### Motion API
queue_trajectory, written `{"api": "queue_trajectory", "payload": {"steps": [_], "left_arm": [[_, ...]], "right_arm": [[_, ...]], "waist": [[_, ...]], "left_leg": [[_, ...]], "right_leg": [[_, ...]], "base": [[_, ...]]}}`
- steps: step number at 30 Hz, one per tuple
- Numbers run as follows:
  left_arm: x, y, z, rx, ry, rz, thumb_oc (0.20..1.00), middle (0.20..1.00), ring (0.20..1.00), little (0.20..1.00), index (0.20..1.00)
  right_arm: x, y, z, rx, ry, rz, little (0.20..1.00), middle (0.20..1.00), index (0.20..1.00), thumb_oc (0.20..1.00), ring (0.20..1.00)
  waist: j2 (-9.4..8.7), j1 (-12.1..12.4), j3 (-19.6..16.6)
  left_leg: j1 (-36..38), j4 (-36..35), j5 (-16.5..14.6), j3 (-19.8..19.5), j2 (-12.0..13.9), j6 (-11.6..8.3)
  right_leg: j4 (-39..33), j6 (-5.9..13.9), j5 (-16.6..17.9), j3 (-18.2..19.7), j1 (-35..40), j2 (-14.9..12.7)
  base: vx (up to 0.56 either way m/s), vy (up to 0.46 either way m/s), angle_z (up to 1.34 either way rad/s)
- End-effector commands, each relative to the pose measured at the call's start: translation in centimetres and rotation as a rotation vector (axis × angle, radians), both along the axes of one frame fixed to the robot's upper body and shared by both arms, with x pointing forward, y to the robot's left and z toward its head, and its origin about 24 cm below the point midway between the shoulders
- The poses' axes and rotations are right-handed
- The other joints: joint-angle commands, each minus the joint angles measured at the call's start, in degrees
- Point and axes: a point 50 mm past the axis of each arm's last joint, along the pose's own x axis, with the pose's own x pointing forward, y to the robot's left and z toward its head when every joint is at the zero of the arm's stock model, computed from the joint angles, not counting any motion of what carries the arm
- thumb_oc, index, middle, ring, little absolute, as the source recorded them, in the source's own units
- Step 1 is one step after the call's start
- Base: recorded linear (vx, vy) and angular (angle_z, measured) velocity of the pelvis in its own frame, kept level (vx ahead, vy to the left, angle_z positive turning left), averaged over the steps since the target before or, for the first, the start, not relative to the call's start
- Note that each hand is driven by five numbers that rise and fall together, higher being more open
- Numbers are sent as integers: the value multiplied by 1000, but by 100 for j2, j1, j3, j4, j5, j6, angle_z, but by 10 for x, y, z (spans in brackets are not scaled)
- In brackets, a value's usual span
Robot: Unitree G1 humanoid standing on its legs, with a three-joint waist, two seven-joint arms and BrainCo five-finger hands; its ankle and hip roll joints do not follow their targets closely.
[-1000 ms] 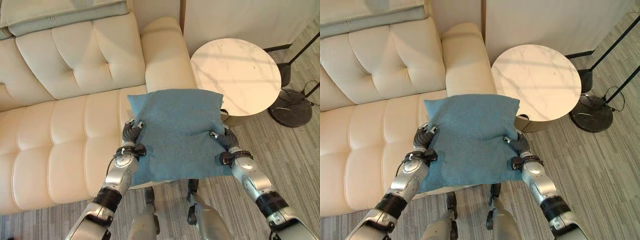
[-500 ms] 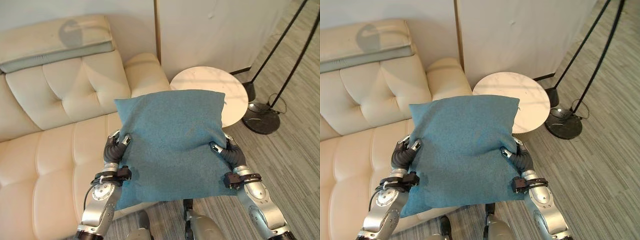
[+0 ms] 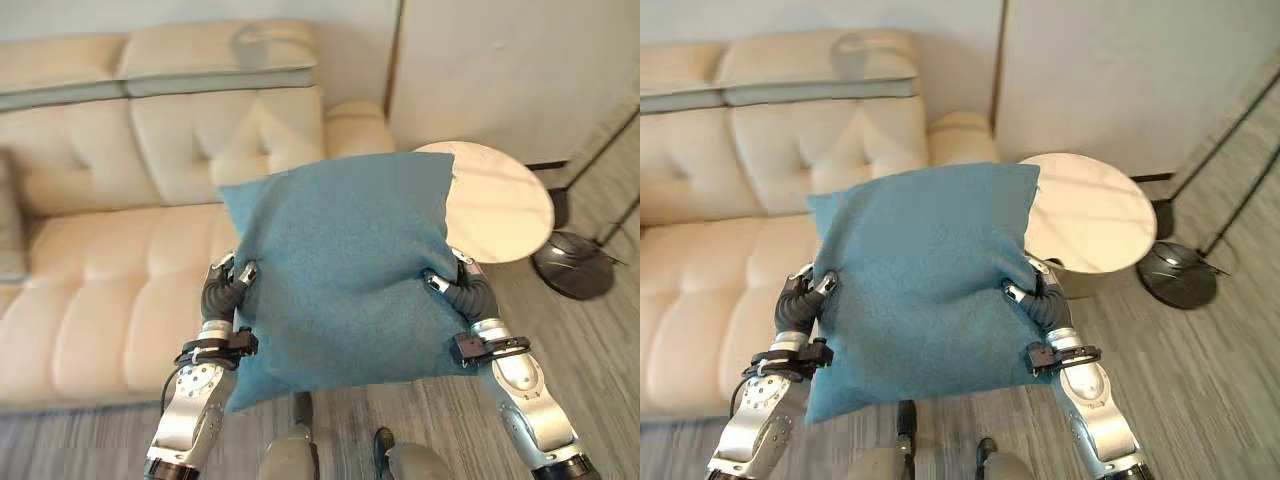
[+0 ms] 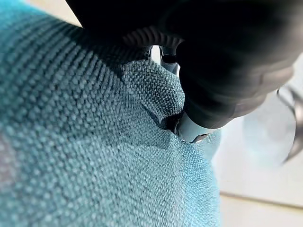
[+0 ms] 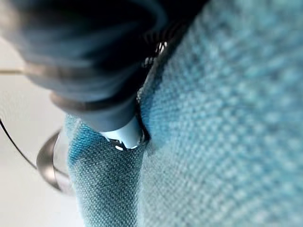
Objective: Pick up all the scattered cushions and arrange them neatly on the sofa.
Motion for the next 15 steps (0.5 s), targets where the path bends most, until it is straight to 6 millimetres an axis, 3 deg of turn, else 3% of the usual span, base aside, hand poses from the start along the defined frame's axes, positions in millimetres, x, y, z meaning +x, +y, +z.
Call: {"api": "queue_trajectory", "payload": {"steps": [1, 3, 4, 6, 8, 9, 11, 15], "left_arm": [[13, -30, 54, 47, -297, -173, 200, 200, 200, 200, 200], [14, -33, 56, 38, -311, -181, 200, 200, 200, 200, 200], [13, -35, 57, 25, -317, -197, 200, 200, 200, 200, 200], [15, -41, 56, -6, -314, -213, 200, 200, 200, 200, 200], [16, -44, 56, -18, -313, -226, 200, 200, 200, 200, 200], [18, -51, 55, -45, -307, -253, 200, 200, 200, 200, 200], [19, -55, 54, -49, -299, -272, 200, 200, 200, 200, 200], [19, -54, 49, -16, -271, -279, 200, 200, 200, 200, 200]], "right_arm": [[3, 18, 61, 96, -334, 77, 200, 200, 200, 200, 200], [5, 19, 63, 101, -335, 85, 200, 200, 200, 200, 200], [4, 22, 62, 111, -329, 99, 200, 200, 200, 200, 200], [2, 22, 60, 106, -321, 113, 200, 200, 200, 200, 200], [1, 19, 59, 101, -316, 102, 200, 200, 200, 200, 200], [-1, 11, 57, 107, -312, 71, 200, 200, 200, 200, 200], [-4, 6, 58, 113, -318, 47, 200, 200, 200, 200, 200], [-3, 7, 59, 129, -321, 36, 200, 200, 200, 200, 200]], "waist": [[-365, -298, -201], [-362, -357, -192], [-453, -435, -202], [-527, -566, -230], [-528, -653, -275], [-471, -825, -408], [-418, -921, -443], [-447, -974, -440]], "left_leg": [[-533, 476, 191, 303, -670, -291], [-501, 636, 19, 458, -611, -213], [-309, 937, -366, 519, -570, -47], [-9, 1112, -723, 697, -464, 19], [191, 1063, -786, 875, -358, 4], [585, 781, -857, 1375, -97, -88], [699, 524, -694, 1627, -25, -89], [599, 570, -759, 1458, -129, -30]], "right_leg": [[-1288, 308, 202, -112, 637, -133], [-1363, 355, 317, -237, 576, -219], [-1394, 429, 481, -385, 532, -404], [-1375, 482, 596, -570, 458, -574], [-1409, 507, 639, -752, 423, -646], [-1444, 585, 593, -1065, 411, -744], [-1484, 586, 654, -1316, 411, -790], [-1446, 593, 647, -1354, 503, -871]], "base": [[-403, 64, 57], [-213, 67, 71], [-128, 47, 52], [-120, 50, 33], [-27, 66, 50], [-40, 76, 56], [-7, 87, 108], [79, 152, 77]]}}
